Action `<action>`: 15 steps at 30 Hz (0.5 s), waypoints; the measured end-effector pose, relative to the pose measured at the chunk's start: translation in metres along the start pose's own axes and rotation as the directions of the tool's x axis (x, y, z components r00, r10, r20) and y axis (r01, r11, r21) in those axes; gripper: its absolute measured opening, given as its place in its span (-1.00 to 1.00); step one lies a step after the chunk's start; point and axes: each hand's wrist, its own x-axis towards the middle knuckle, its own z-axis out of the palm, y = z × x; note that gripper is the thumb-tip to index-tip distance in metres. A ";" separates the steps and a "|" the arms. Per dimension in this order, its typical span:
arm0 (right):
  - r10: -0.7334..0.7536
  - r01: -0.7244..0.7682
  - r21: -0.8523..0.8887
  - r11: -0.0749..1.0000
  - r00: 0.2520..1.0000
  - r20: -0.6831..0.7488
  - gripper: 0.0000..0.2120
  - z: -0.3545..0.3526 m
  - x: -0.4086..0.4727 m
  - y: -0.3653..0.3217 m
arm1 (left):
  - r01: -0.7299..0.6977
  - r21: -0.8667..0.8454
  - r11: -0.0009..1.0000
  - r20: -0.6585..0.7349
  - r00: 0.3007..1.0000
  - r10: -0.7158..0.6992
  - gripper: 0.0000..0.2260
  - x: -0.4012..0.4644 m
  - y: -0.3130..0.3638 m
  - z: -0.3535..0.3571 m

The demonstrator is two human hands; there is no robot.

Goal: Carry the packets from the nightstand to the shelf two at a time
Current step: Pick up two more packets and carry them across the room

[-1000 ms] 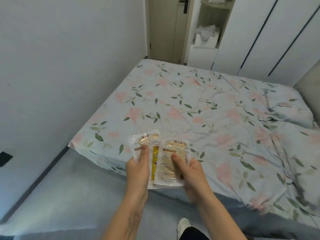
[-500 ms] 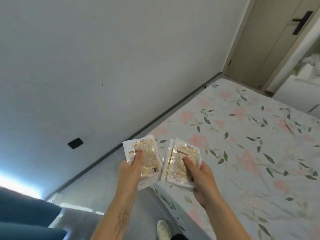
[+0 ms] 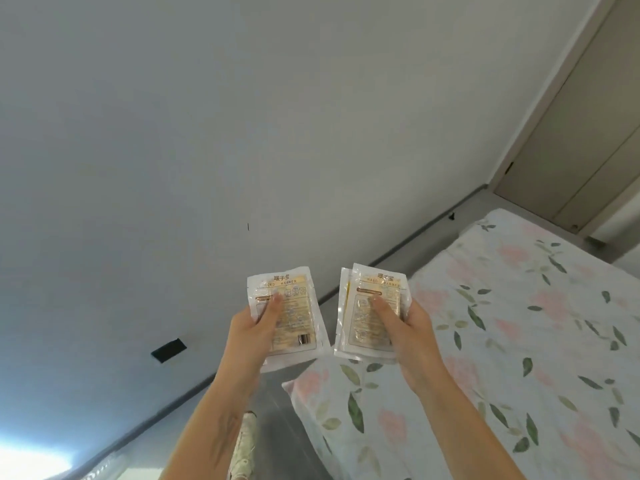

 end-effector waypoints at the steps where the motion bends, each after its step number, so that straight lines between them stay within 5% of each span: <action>1: -0.007 0.007 -0.001 1.000 1.000 -0.004 -0.85 0.016 0.018 -0.002 | -0.007 0.011 1.000 0.007 1.000 0.006 -0.81 0.023 0.009 -0.008; 8: -0.019 0.035 0.095 0.995 0.985 -0.170 -0.88 0.120 0.128 -0.022 | -0.082 0.074 0.994 0.159 0.985 0.069 -0.83 0.170 0.080 -0.046; 15: -0.022 0.067 0.131 0.989 0.948 -0.318 -0.85 0.139 0.198 -0.059 | -0.120 0.141 0.983 0.324 0.944 0.069 -0.84 0.265 0.137 -0.013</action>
